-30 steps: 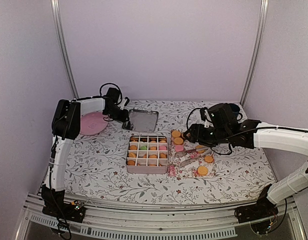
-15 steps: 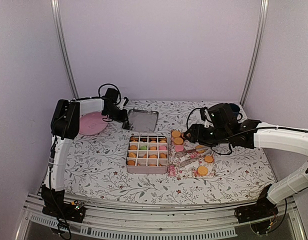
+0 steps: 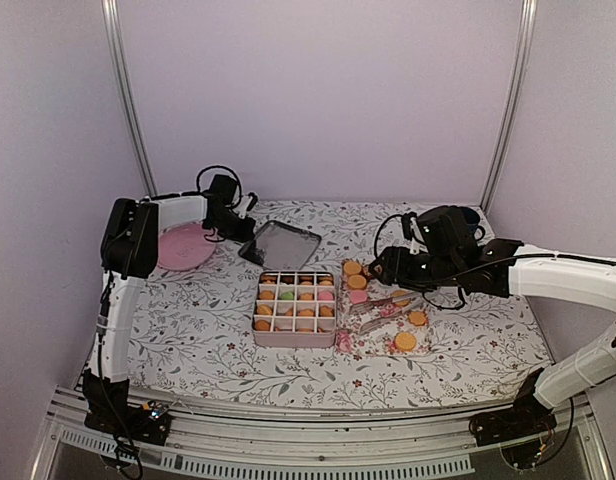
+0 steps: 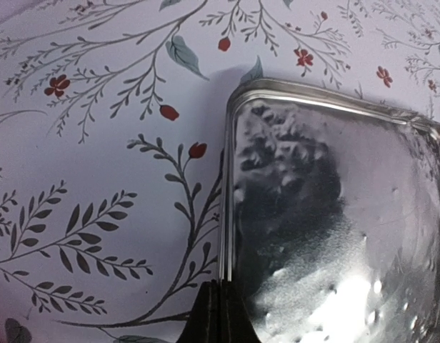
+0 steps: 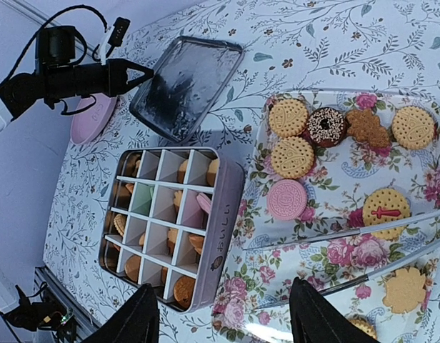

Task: Pack the cookies
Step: Pick up the box lid from the center of the board, then pass from the left arm to the right

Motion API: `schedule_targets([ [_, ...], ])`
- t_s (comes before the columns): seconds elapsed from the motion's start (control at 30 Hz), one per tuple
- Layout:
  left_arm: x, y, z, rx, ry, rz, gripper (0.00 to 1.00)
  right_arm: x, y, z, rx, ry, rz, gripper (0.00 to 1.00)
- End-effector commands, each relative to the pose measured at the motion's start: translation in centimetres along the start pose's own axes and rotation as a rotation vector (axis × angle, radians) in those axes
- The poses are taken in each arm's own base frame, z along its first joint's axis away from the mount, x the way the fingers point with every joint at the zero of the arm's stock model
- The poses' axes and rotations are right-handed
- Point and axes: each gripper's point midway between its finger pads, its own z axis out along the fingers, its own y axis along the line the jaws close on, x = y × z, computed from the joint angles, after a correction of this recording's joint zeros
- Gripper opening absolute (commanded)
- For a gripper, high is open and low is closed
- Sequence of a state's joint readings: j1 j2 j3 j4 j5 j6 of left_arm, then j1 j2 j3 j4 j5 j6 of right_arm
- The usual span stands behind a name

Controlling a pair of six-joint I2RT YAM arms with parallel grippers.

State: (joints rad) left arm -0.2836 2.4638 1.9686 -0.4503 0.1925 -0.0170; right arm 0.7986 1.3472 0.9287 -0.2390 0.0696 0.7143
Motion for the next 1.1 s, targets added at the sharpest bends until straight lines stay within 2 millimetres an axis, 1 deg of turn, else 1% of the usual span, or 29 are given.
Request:
schedule_targets([
  [0.0, -7.5, -1.7, -6.1, -0.031, -0.162, 0.120, 0.00, -1.8, 1.2, -0.7, -0.024, -0.064, -0.023, 0.64],
  [0.07, -9.8, -2.7, -8.3, -0.043, -0.216, 0.179, 0.00, -2.4, 1.8, -0.8, -0.035, -0.078, -0.032, 0.64],
  [0.13, -11.7, -4.4, -10.8, -0.050, -0.268, 0.262, 0.00, -3.2, 2.4, -1.0, -0.048, -0.098, -0.058, 0.65],
  [0.23, -13.5, -6.8, -14.8, -0.071, -0.326, 0.398, 0.00, -4.5, 4.0, -1.7, -0.091, -0.125, -0.116, 0.66],
  [0.3, -14.0, -8.7, -17.7, -0.078, -0.358, 0.501, 0.00, -5.3, 5.2, -2.2, -0.125, -0.141, -0.167, 0.66],
  [0.4, -14.0, -11.3, -22.2, -0.104, -0.406, 0.650, 0.00, -6.4, 7.0, -3.2, -0.178, -0.164, -0.253, 0.68],
  [0.43, -13.8, -12.1, -23.4, -0.114, -0.411, 0.698, 0.00, -6.6, 7.8, -3.5, -0.207, -0.171, -0.289, 0.68],
  [0.47, -13.8, -13.1, -25.7, -0.124, -0.435, 0.756, 0.00, -6.8, 8.6, -3.9, -0.240, -0.177, -0.321, 0.68],
  [0.5, -13.5, -13.9, -27.3, -0.122, -0.444, 0.796, 0.00, -6.9, 9.3, -4.3, -0.270, -0.183, -0.346, 0.68],
  [0.57, -12.4, -15.9, -29.6, -0.111, -0.450, 0.886, 0.00, -7.2, 10.7, -5.2, -0.334, -0.198, -0.408, 0.69],
  [0.67, -9.7, -18.4, -32.2, -0.091, -0.467, 1.027, 0.00, -7.4, 12.1, -6.4, -0.403, -0.233, -0.516, 0.70],
  [0.7, -8.9, -19.2, -33.9, -0.094, -0.501, 1.069, 0.00, -7.2, 12.6, -6.7, -0.426, -0.240, -0.554, 0.71],
  [0.73, -7.9, -20.3, -34.8, -0.092, -0.522, 1.117, 0.00, -7.1, 13.1, -7.1, -0.457, -0.242, -0.579, 0.72],
  [0.83, -4.5, -22.5, -36.2, -0.104, -0.553, 1.242, 0.00, -6.9, 14.4, -8.1, -0.525, -0.246, -0.636, 0.80],
  [0.87, -3.1, -22.9, -35.9, -0.110, -0.547, 1.286, 0.00, -6.7, 14.8, -8.6, -0.554, -0.243, -0.648, 0.83],
  [0.9, -2.2, -23.6, -36.5, -0.119, -0.566, 1.317, 0.00, -6.4, 15.3, -9.0, -0.588, -0.238, -0.657, 0.86],
  [0.97, -1.2, -24.3, -37.2, -0.154, -0.584, 1.349, 0.00, -5.5, 16.4, -9.9, -0.657, -0.233, -0.674, 0.90],
  [1.07, -0.1, -25.4, -38.1, -0.159, -0.607, 1.378, 0.00, -3.0, 18.4, -10.6, -0.745, -0.207, -0.727, 0.91],
])
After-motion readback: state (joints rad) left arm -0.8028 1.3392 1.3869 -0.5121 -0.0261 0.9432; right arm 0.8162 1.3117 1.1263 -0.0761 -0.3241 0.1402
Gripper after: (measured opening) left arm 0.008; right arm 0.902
